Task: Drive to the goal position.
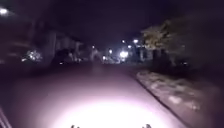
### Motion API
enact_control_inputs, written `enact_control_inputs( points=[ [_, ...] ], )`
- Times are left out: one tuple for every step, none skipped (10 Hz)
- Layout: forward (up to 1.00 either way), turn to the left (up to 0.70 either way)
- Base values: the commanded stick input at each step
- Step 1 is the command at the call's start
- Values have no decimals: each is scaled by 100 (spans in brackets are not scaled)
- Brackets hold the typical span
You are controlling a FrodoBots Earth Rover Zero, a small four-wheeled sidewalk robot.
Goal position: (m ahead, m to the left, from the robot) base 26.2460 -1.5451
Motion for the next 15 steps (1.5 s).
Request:
enact_control_inputs(
  points=[
    [100, 0],
    [100, 0],
    [100, 0],
    [100, 0],
    [100, 0],
    [100, 0],
    [100, 0],
    [100, 0],
    [100, 0],
    [100, 0],
    [100, -6],
    [100, -27],
    [100, -17],
    [100, -1],
    [100, -21]
  ],
)
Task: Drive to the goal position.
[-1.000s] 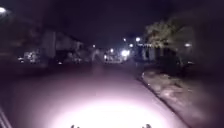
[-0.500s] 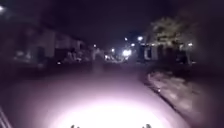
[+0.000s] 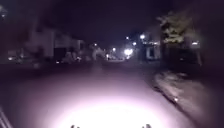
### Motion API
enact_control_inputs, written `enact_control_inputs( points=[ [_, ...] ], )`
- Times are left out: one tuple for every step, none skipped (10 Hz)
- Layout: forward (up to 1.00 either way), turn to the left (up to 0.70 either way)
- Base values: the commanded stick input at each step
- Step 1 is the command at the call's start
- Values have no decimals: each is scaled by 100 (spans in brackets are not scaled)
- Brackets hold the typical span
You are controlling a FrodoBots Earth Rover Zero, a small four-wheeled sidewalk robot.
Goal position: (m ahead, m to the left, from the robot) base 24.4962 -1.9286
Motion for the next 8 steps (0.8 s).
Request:
enact_control_inputs(
  points=[
    [100, -21],
    [100, 0],
    [100, 0],
    [100, 0],
    [100, 0],
    [100, 0],
    [100, 0],
    [100, 0]
  ],
)
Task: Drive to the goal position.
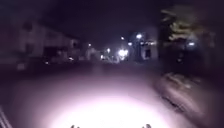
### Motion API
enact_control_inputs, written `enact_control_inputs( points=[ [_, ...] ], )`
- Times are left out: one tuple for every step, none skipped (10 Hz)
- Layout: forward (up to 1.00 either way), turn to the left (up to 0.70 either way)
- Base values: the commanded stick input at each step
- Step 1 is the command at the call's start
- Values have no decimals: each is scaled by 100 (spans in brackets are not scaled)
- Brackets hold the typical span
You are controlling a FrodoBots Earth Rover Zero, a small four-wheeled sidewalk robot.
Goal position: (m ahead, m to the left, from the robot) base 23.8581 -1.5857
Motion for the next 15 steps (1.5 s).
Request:
enact_control_inputs(
  points=[
    [100, 0],
    [100, 0],
    [100, 0],
    [100, 0],
    [100, 0],
    [100, 0],
    [100, 0],
    [100, -17],
    [100, -39],
    [100, -38],
    [100, -4],
    [100, -2],
    [100, -36],
    [100, -15],
    [100, 0]
  ],
)
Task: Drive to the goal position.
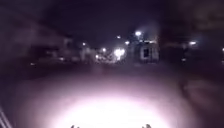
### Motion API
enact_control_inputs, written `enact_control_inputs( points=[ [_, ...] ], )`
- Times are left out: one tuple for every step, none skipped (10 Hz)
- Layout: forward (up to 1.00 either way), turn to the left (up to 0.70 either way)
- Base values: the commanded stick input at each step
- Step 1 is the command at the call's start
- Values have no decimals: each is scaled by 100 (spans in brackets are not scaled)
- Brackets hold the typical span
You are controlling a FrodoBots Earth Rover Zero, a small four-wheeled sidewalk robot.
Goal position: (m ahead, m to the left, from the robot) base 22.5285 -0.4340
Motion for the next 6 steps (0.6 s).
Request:
enact_control_inputs(
  points=[
    [100, 0],
    [100, 0],
    [100, 0],
    [100, 0],
    [100, 0],
    [100, 0]
  ],
)
